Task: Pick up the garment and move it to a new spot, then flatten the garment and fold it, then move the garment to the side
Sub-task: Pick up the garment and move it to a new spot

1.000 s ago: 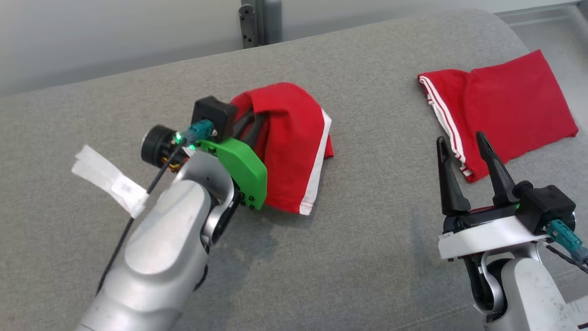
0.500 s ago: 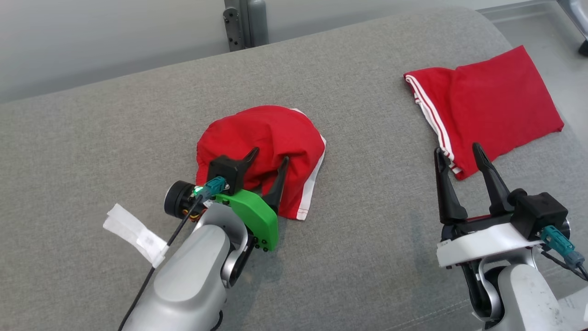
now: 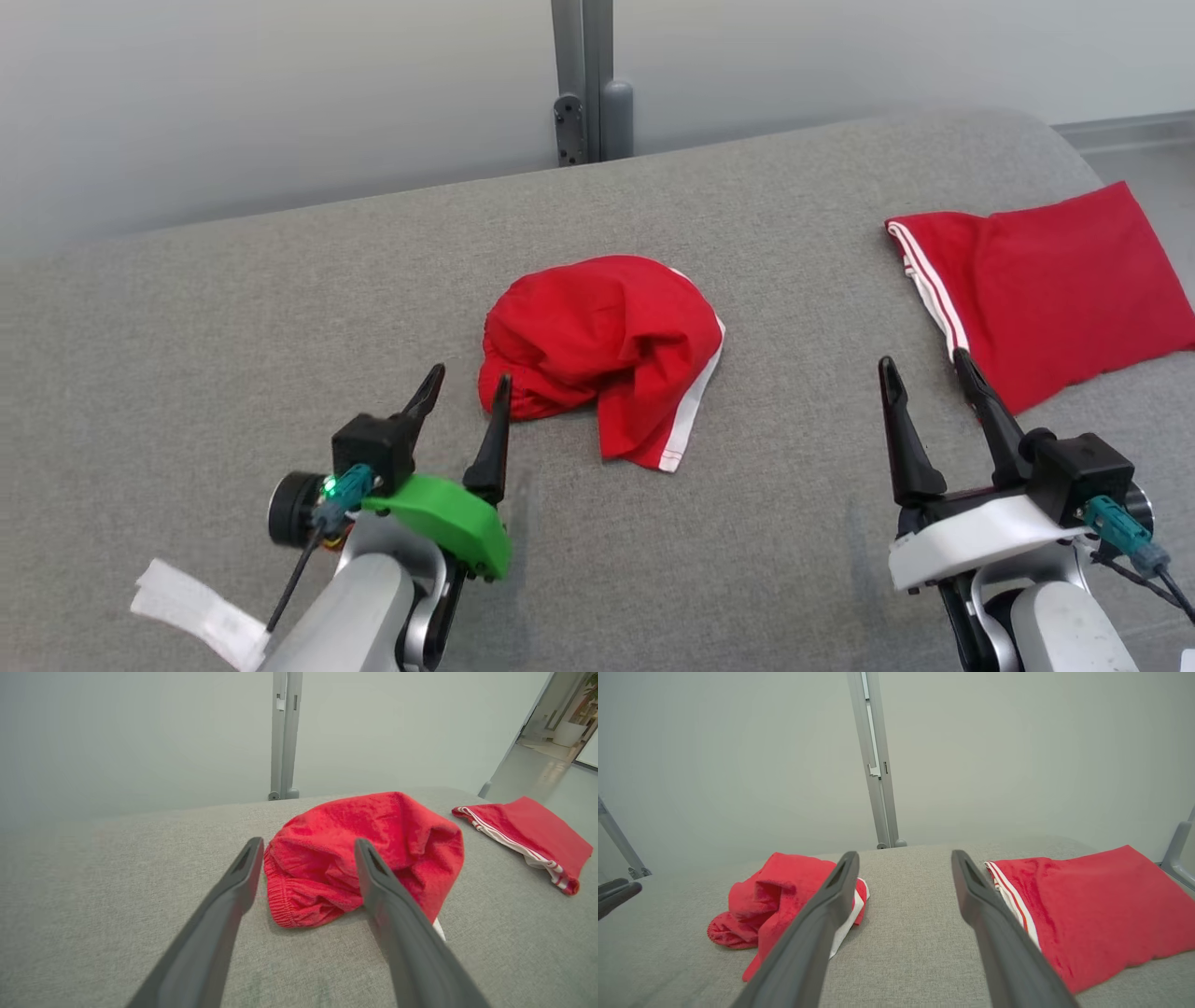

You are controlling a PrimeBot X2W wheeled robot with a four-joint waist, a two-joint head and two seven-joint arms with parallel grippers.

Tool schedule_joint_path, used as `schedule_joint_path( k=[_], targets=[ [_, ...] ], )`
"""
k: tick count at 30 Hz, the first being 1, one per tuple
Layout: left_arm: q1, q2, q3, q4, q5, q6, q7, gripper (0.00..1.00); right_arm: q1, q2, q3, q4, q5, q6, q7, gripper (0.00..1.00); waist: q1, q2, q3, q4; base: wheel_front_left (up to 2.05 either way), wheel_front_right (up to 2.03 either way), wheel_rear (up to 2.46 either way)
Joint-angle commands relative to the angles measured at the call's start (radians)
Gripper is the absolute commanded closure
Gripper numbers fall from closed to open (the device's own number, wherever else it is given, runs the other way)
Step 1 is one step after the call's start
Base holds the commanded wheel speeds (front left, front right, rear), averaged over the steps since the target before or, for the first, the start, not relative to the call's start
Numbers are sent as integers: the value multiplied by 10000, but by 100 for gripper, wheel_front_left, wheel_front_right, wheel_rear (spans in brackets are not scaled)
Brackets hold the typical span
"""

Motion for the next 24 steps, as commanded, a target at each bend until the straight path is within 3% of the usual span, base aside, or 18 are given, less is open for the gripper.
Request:
schedule_joint_path(
  k=[1, 12, 24],
  targets=[
    [466, 156, 183, -260, -37, 192, -55, 0, 215, -15, 6, 54, -35, 0, -33, 0, 1, 0, -414, 372, 0, 0, 0],
    [3348, 415, 1991, -3358, 321, 1359, -109, 0, 739, -15, -103, 241, 236, 0, -366, 0, 1, 0, -640, 715, 0, 0, 0],
    [4218, 152, 2590, -3869, 778, 1239, -113, 0, 574, -15, 112, 809, 518, 0, -646, 0, 1, 0, -645, 900, 0, 0, 0]
  ],
)
